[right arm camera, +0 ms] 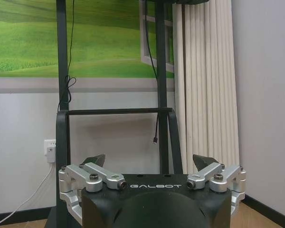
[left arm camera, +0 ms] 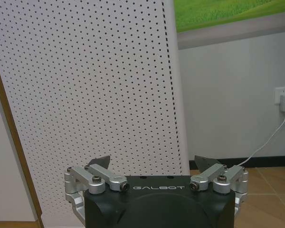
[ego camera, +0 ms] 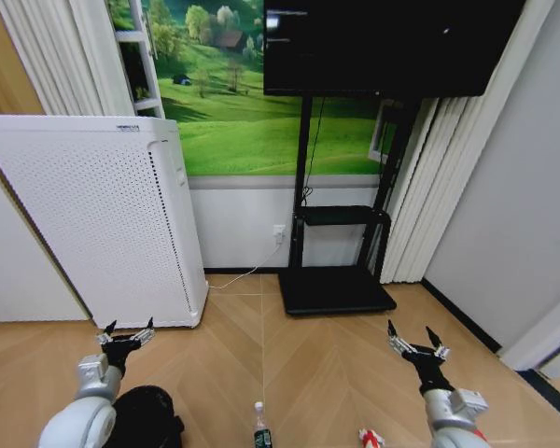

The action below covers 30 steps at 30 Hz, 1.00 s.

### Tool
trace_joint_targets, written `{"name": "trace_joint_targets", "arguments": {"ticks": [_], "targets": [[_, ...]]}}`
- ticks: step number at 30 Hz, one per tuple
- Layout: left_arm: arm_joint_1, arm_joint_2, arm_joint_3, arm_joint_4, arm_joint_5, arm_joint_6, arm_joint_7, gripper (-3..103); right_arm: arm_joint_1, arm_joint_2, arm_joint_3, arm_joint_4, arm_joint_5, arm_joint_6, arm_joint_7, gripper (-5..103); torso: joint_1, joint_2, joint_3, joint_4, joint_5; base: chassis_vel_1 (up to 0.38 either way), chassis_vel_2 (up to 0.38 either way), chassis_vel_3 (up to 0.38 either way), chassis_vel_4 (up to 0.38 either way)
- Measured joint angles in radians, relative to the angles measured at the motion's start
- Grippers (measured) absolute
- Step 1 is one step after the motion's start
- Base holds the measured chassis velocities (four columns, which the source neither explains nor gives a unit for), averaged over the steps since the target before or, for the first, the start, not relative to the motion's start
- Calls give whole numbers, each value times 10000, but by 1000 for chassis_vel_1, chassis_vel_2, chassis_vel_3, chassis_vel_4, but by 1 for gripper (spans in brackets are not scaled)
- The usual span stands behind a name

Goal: Pick up the trash bin and place the garbage on the floor into it.

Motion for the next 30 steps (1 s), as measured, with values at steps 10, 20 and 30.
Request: {"name": "trace_joint_targets", "arguments": {"ticks": [10, 20, 30], "targets": [[540, 206, -557, 146, 461, 288, -201, 100, -92, -34, 32, 58, 42, -1, 25, 100, -37, -194, -154, 0, 2, 0, 0, 0, 0], [2468, 663, -908, -6, 136, 886, -460, 100, -151, -13, 8, -46, -6, 35, 33, 100, -39, -201, -160, -2, 0, 0, 0, 0, 0], [3125, 856, -668, 169, -24, 1902, -310, 100, -141, 59, -39, 144, 54, -110, 153, 100, -39, -189, -150, -3, -1, 0, 0, 0, 0]]}}
